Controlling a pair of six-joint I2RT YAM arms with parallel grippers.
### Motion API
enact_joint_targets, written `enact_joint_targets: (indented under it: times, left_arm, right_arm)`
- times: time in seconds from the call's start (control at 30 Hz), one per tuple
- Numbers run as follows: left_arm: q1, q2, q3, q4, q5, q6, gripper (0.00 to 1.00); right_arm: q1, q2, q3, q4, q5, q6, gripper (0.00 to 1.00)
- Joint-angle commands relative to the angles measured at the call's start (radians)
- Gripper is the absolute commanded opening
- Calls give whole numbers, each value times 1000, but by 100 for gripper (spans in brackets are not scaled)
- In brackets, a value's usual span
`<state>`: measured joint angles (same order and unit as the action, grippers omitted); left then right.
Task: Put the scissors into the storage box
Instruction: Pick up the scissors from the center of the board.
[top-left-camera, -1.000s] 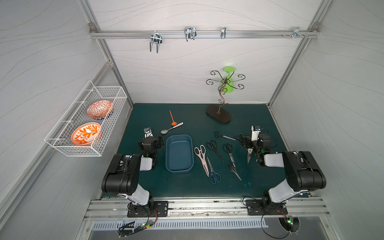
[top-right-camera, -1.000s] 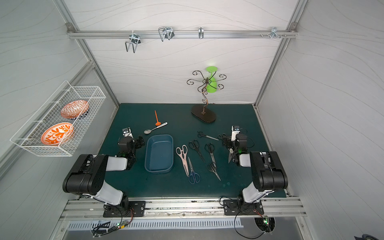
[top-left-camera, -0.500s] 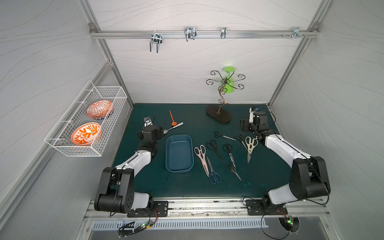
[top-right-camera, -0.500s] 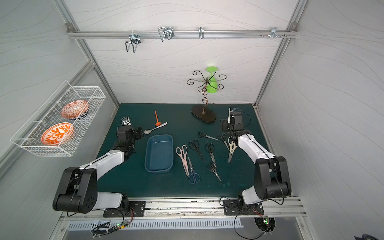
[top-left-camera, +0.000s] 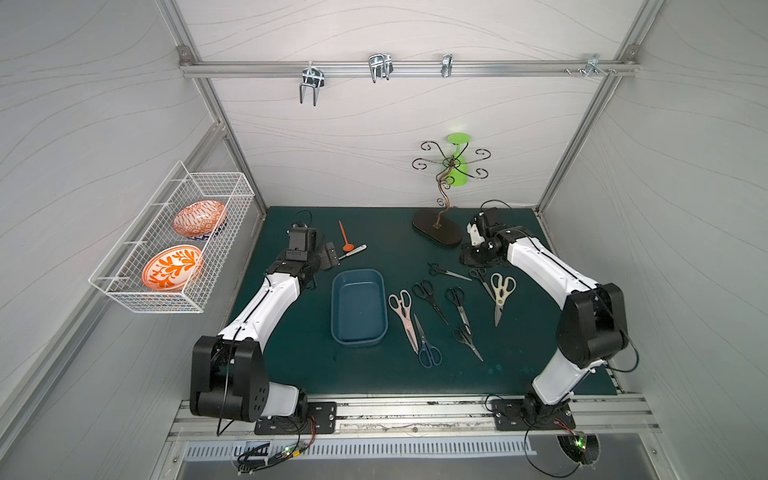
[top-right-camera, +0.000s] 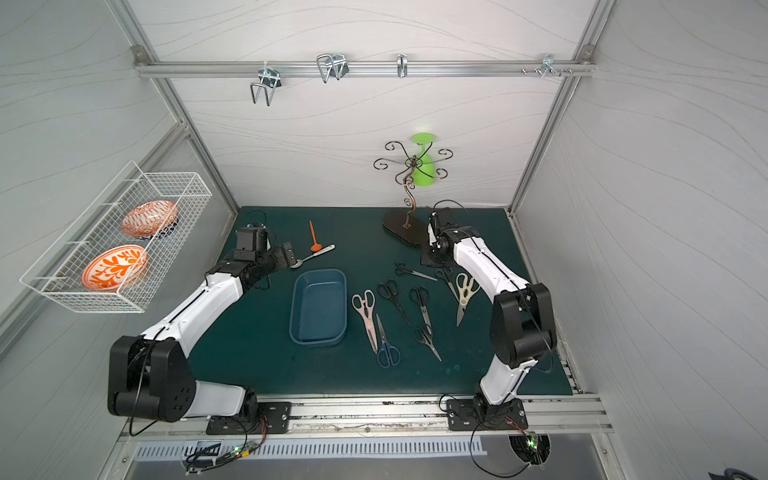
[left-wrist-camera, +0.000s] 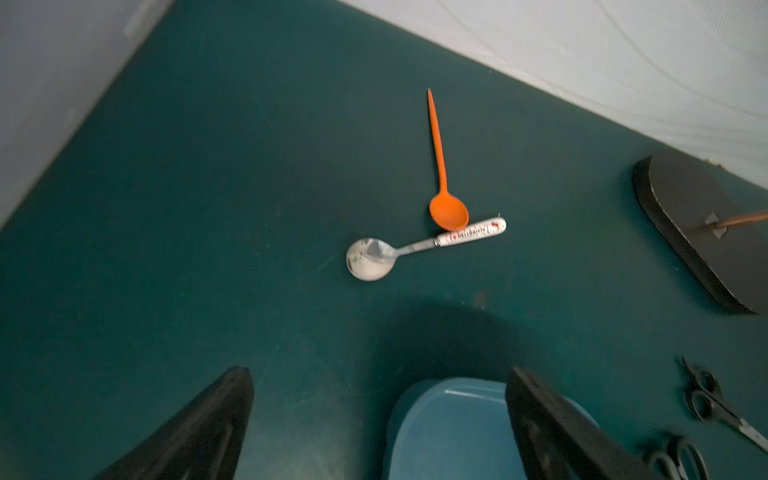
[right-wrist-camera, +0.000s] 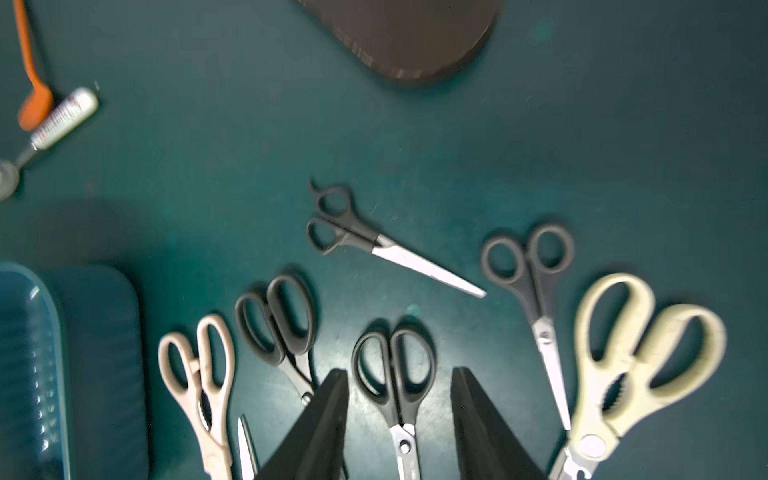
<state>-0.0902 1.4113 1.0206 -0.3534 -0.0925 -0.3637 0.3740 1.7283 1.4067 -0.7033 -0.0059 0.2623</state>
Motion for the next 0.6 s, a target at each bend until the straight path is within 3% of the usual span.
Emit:
enact_joint_targets:
  times: [0.0, 0.57]
  left_arm:
    - [-2, 41, 39, -144, 94, -31, 100]
    - [7, 89, 41, -153, 73, -49, 99]
  right_arm:
    - [42, 47, 34, -87, -23, 0, 39]
    - [149, 129, -66, -60, 163, 26, 34]
